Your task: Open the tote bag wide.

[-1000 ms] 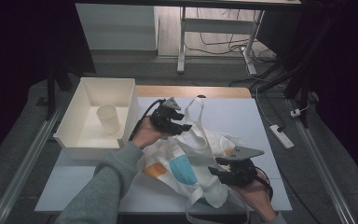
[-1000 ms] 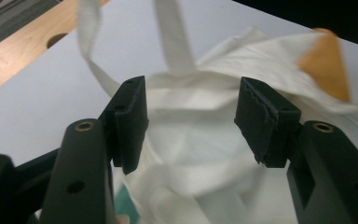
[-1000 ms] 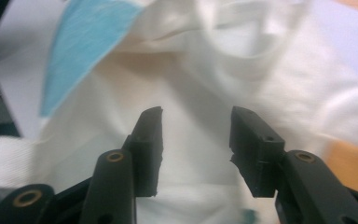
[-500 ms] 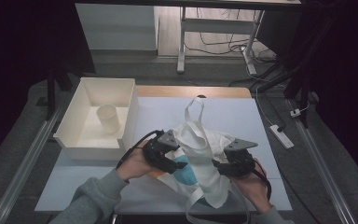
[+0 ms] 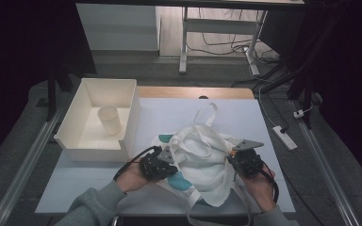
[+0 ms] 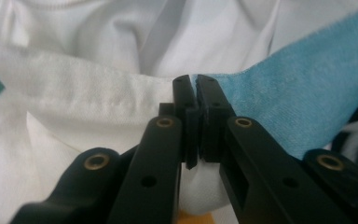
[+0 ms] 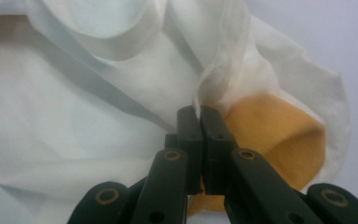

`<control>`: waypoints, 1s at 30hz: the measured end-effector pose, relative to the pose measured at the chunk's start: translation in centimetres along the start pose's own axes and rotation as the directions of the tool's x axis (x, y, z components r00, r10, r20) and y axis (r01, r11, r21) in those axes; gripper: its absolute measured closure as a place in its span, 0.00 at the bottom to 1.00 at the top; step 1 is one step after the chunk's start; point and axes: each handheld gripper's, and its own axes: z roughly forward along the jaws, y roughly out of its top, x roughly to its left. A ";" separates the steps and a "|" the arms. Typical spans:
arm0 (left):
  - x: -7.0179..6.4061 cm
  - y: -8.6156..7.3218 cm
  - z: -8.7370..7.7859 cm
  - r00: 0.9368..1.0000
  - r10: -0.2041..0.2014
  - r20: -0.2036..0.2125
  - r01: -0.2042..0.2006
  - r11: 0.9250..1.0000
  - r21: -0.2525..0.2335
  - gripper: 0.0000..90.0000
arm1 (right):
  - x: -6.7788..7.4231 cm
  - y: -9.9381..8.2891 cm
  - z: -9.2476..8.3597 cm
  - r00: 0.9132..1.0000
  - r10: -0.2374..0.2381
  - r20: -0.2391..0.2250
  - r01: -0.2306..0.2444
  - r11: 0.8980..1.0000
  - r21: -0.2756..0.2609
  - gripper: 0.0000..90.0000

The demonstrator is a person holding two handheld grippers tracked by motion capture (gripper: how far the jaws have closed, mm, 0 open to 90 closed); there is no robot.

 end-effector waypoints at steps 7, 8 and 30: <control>0.5 -2.3 -0.4 0.998 -0.058 0.028 0.058 0.998 -0.022 0.98 | -1.4 -0.8 -0.6 0.999 0.048 0.010 -0.048 0.999 -0.004 0.98; 0.5 -2.5 -0.5 0.998 -0.063 0.029 0.064 0.998 -0.030 0.98 | -1.6 -1.0 -0.7 0.998 0.055 0.012 -0.055 0.998 -0.006 0.98; 2.0 -1.2 -4.8 0.984 -0.177 -0.032 0.161 0.944 -0.286 0.41 | -1.1 -0.4 -3.4 0.994 -0.022 -0.109 -0.003 0.975 -0.221 0.54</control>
